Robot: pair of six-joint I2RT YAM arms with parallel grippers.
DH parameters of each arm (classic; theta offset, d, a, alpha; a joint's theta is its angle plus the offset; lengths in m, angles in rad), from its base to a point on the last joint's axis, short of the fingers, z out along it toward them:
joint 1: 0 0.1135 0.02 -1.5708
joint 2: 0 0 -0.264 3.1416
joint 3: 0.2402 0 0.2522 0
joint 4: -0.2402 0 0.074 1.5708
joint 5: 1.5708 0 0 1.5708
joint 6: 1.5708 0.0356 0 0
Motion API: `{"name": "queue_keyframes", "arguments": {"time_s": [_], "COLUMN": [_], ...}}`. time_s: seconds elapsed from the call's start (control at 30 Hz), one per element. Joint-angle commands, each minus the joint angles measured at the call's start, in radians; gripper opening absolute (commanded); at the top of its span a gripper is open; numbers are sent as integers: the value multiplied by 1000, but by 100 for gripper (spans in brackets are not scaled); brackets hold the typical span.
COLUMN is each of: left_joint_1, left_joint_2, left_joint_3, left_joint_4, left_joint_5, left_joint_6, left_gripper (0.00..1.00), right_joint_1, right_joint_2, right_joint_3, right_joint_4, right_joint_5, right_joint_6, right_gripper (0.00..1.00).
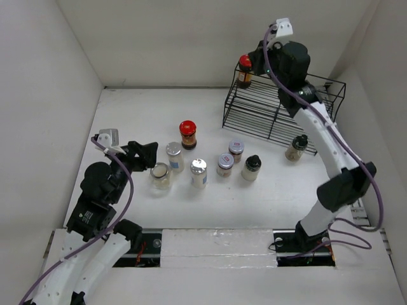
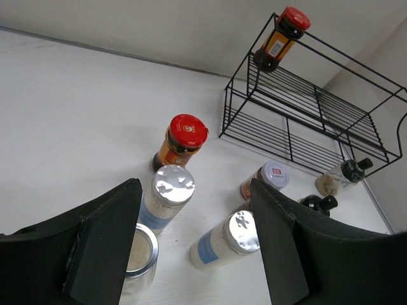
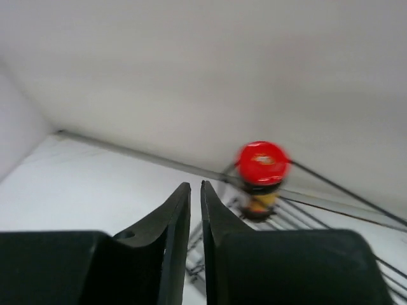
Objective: Organize the condiment bottles
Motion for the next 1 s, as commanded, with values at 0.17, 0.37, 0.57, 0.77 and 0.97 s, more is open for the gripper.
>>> {"name": "queue_keyframes", "arguments": {"time_s": [0.17,0.37,0.57,0.77,0.97], "left_joint_1": [5,5,5,5,5], "left_joint_2": [-31,-31,-41,-30,-30], "left_joint_3": [-5,-5,-5,-5,-5], "left_joint_4": [26,15,24,24,24], "left_joint_5": [-51,-60,-42,-23,-11], "left_joint_6": [-25,-35,-35,-24,-24], "left_gripper": [65,69,69,69,70], "right_joint_1": [304,379,416,442,442], "right_joint_2": [-125,-70,56,242,389], "right_joint_3": [-439,-498,-434,-259,-112], "right_joint_4": [137,126,70,8,-3], "right_joint_5": [-46,-37,-40,-31,-10], "right_joint_6": [-63,-73,-83,-116,-116], "right_gripper": [78,91,92,96,96]}}
